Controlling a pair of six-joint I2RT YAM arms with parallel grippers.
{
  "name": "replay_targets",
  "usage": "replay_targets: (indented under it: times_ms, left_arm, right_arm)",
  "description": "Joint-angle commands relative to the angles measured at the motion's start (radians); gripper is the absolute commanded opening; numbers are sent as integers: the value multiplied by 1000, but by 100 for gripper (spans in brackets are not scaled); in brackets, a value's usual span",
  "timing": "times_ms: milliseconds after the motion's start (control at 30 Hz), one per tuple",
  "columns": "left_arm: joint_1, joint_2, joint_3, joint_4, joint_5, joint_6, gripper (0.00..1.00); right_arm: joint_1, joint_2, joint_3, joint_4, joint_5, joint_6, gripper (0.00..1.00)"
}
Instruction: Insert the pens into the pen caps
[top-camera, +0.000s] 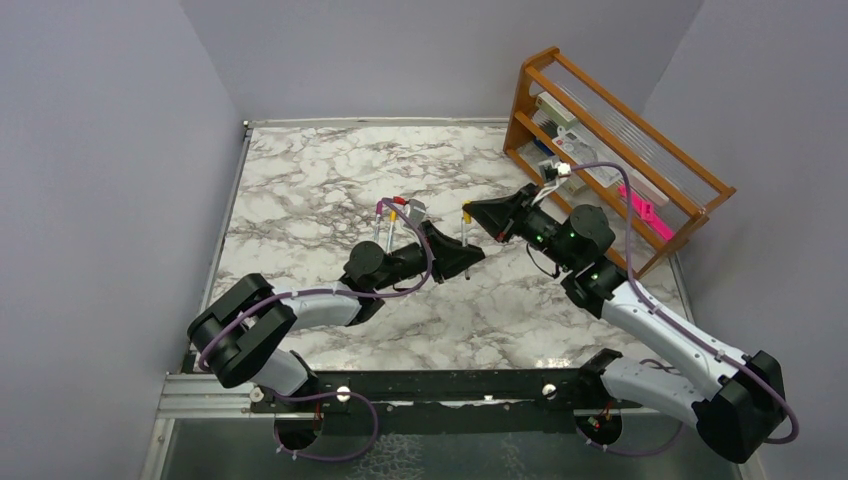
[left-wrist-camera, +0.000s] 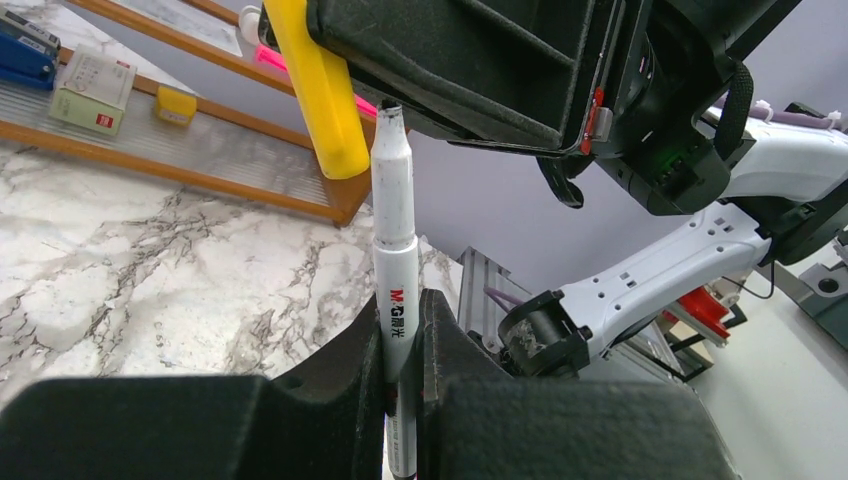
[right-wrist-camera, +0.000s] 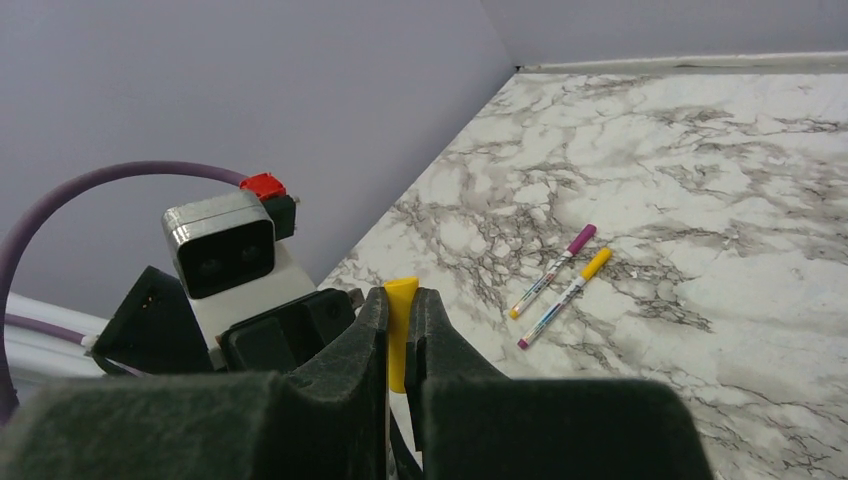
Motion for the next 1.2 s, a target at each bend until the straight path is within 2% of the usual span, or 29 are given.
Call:
replay_targets:
  times_ms: [0,600,1167]
  left_arm:
    - [-9,3,18,21,22,-8,0]
    - [-24,1,29,-67,4,32,0]
    - [-27,18,51,-73,5,30,0]
  right_arm:
    - [5,6,24,52,-45,-17,1]
    - [5,-8,69,18,-34,-47,1]
    - [5,-28,2,4,-36,-41,1]
